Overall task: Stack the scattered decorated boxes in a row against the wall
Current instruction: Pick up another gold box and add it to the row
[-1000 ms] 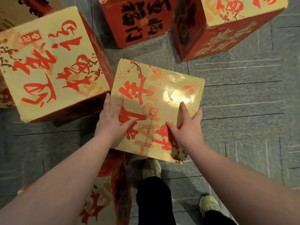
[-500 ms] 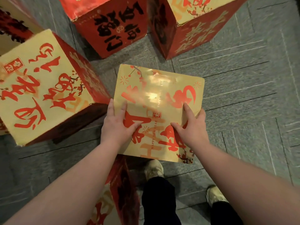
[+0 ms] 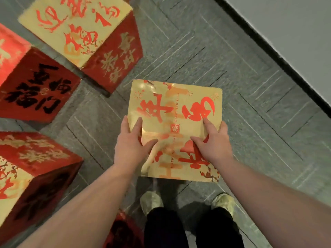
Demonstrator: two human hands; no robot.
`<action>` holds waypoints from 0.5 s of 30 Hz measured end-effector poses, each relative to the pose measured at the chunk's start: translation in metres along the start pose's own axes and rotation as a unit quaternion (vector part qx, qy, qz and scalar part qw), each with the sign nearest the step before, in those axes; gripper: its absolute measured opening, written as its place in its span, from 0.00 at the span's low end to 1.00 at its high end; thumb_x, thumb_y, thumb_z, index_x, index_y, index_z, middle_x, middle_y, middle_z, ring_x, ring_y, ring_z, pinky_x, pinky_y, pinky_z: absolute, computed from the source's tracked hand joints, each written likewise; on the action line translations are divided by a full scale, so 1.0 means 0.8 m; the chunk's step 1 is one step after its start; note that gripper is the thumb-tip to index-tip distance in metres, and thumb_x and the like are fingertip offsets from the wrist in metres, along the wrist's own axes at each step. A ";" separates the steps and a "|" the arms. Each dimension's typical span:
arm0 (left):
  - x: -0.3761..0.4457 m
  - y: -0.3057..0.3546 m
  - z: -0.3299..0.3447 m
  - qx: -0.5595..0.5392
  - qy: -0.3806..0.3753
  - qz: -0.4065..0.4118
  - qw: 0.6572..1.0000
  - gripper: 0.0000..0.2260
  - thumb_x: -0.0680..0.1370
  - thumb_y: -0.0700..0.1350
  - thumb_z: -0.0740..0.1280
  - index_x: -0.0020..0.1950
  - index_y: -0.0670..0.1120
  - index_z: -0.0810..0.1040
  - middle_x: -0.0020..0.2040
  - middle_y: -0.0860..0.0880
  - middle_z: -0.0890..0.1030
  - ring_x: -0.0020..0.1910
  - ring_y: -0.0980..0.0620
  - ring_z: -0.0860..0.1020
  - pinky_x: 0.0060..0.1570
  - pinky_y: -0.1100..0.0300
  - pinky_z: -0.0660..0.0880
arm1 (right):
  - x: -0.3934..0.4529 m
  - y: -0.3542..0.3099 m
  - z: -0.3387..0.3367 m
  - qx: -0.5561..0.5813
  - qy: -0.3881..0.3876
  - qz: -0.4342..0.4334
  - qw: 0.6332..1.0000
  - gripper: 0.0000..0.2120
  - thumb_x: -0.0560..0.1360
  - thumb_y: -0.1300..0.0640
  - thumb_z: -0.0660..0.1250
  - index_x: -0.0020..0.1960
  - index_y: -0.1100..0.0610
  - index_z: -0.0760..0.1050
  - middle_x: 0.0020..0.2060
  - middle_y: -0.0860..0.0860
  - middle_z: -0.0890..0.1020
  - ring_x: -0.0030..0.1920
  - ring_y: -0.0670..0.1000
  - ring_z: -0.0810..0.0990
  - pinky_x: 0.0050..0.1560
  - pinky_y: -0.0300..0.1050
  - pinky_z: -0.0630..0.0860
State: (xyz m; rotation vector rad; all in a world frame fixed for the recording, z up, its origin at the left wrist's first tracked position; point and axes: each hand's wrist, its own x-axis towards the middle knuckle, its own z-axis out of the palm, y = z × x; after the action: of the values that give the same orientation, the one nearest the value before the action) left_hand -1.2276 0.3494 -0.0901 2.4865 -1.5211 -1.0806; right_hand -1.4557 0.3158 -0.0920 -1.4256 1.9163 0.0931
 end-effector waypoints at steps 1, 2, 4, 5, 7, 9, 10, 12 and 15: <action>0.002 0.024 0.008 0.010 -0.002 0.030 1.000 0.41 0.70 0.65 0.69 0.77 0.58 0.54 0.78 0.54 0.44 0.74 0.46 0.59 0.66 0.45 0.68 | 0.002 0.022 -0.014 0.015 0.010 0.012 1.000 0.36 0.74 0.41 0.67 0.76 0.39 0.52 0.75 0.54 0.51 0.71 0.58 0.63 0.66 0.53 0.68; 0.003 0.049 0.017 0.023 -0.010 0.052 0.998 0.41 0.69 0.65 0.69 0.77 0.58 0.54 0.78 0.54 0.45 0.74 0.46 0.59 0.65 0.45 0.69 | 0.002 0.045 -0.028 0.031 0.020 0.026 0.999 0.36 0.74 0.42 0.67 0.76 0.39 0.52 0.75 0.54 0.51 0.71 0.58 0.63 0.66 0.53 0.68; 0.003 0.105 0.040 0.055 -0.030 0.079 0.995 0.41 0.69 0.66 0.68 0.77 0.58 0.54 0.78 0.54 0.44 0.74 0.46 0.59 0.65 0.44 0.70 | 0.002 0.096 -0.055 0.064 0.039 0.057 0.996 0.37 0.74 0.42 0.68 0.76 0.40 0.53 0.75 0.54 0.52 0.71 0.58 0.63 0.66 0.54 0.69; 0.001 0.134 0.053 0.070 -0.041 0.092 0.993 0.41 0.69 0.67 0.68 0.77 0.59 0.53 0.78 0.54 0.44 0.74 0.46 0.59 0.64 0.45 0.70 | 0.002 0.123 -0.069 0.080 0.049 0.072 0.993 0.37 0.74 0.42 0.68 0.76 0.40 0.54 0.74 0.54 0.53 0.71 0.58 0.63 0.66 0.54 0.69; -0.009 0.193 0.083 0.093 -0.058 0.124 0.986 0.41 0.69 0.68 0.67 0.76 0.59 0.54 0.78 0.54 0.45 0.74 0.47 0.60 0.63 0.44 0.72 | -0.003 0.178 -0.096 0.108 0.067 0.101 0.987 0.37 0.74 0.42 0.69 0.76 0.41 0.54 0.73 0.54 0.55 0.72 0.58 0.62 0.67 0.55 0.68; -0.024 0.251 0.117 0.119 -0.081 0.152 0.978 0.41 0.69 0.67 0.67 0.76 0.59 0.53 0.78 0.54 0.44 0.74 0.47 0.60 0.63 0.45 0.72 | -0.014 0.236 -0.123 0.134 0.086 0.134 0.978 0.36 0.74 0.43 0.69 0.76 0.42 0.55 0.72 0.54 0.56 0.71 0.58 0.62 0.67 0.55 0.67; -0.033 0.280 0.134 0.132 -0.095 0.162 0.973 0.41 0.69 0.66 0.68 0.77 0.59 0.53 0.78 0.53 0.43 0.74 0.47 0.60 0.63 0.46 0.71 | -0.021 0.266 -0.135 0.146 0.094 0.151 0.973 0.36 0.74 0.44 0.69 0.76 0.42 0.55 0.72 0.54 0.57 0.71 0.58 0.62 0.67 0.55 0.67; -0.056 0.335 0.169 0.147 -0.119 0.186 0.964 0.41 0.70 0.65 0.68 0.77 0.59 0.52 0.78 0.53 0.43 0.74 0.47 0.60 0.64 0.46 0.70 | -0.037 0.323 -0.159 0.163 0.106 0.187 0.963 0.36 0.74 0.44 0.68 0.76 0.41 0.54 0.72 0.54 0.56 0.71 0.59 0.62 0.66 0.55 0.68; -0.091 0.416 0.220 0.167 -0.140 0.245 0.945 0.41 0.69 0.66 0.68 0.77 0.58 0.53 0.78 0.54 0.44 0.74 0.47 0.61 0.66 0.46 0.69 | -0.060 0.408 -0.195 0.207 0.125 0.235 0.941 0.36 0.74 0.43 0.68 0.76 0.40 0.53 0.75 0.54 0.51 0.73 0.59 0.61 0.66 0.57 0.69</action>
State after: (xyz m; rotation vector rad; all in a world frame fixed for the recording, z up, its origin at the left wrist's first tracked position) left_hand -1.6053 0.2891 -0.0621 1.9827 -2.4151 -1.1934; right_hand -1.8080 0.4069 -0.0658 -0.7097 2.2856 -0.2670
